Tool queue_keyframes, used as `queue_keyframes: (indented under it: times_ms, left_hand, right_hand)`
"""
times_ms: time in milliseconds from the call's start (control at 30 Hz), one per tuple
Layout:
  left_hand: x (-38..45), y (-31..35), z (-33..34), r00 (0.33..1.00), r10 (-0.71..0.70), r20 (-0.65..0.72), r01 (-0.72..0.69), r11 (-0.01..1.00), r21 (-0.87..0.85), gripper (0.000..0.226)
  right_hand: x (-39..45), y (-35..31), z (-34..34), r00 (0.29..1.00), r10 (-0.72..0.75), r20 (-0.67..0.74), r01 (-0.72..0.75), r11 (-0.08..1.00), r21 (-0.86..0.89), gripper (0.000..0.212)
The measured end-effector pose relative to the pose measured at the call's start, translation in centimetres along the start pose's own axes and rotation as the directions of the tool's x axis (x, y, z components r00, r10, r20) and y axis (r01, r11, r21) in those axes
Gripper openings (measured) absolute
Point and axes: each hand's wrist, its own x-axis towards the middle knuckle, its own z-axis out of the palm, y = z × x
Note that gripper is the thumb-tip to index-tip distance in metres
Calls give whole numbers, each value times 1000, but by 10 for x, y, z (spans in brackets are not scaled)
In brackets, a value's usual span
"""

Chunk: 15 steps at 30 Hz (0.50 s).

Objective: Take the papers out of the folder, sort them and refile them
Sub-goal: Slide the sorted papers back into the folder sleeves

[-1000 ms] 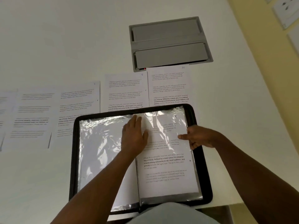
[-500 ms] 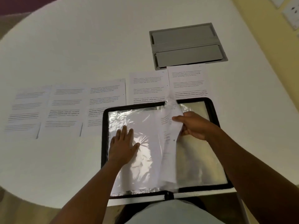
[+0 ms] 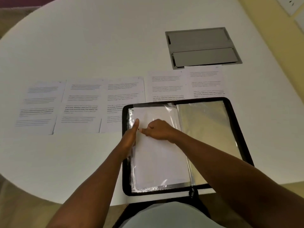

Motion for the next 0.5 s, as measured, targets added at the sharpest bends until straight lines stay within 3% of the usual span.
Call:
queue_keyframes:
  times_ms: [67, 133, 167, 233, 333, 400, 433, 500]
  left_hand:
    - [1, -2, -2, 999, 14, -29, -13, 998, 56, 30]
    - [6, -9, -6, 988, 65, -142, -41, 985, 166, 13]
    - [10, -14, -9, 976, 75, -204, -31, 977, 209, 9]
    - [18, -21, -16, 951, 75, -300, 14, 959, 283, 17]
    - [23, -28, -19, 921, 134, -367, 39, 903, 428, 24]
    - [20, -29, -19, 885, 287, -367, 0, 788, 616, 36]
    - [19, -33, -19, 863, 382, -331, -34, 696, 717, 52]
    - [20, -40, -20, 835, 526, -164, -73, 401, 913, 68]
  right_hand:
    - [0, 5, 8, 999, -39, -9, 40, 992, 123, 41]
    - [1, 23, 14, 967, -42, -250, 81, 985, 150, 28]
    - [2, 38, 17, 910, -32, -412, 83, 991, 105, 21]
    - [2, 69, 22, 821, -30, -570, 20, 1000, -23, 29]
    - [-5, 106, 28, 937, 16, -350, -117, 956, -268, 68]
    - [-7, 119, 36, 961, -21, -276, -104, 897, -430, 76]
    - [-7, 122, 41, 960, -42, -276, -97, 876, -472, 76]
    - [-8, 122, 50, 957, -46, -288, -114, 851, -513, 76]
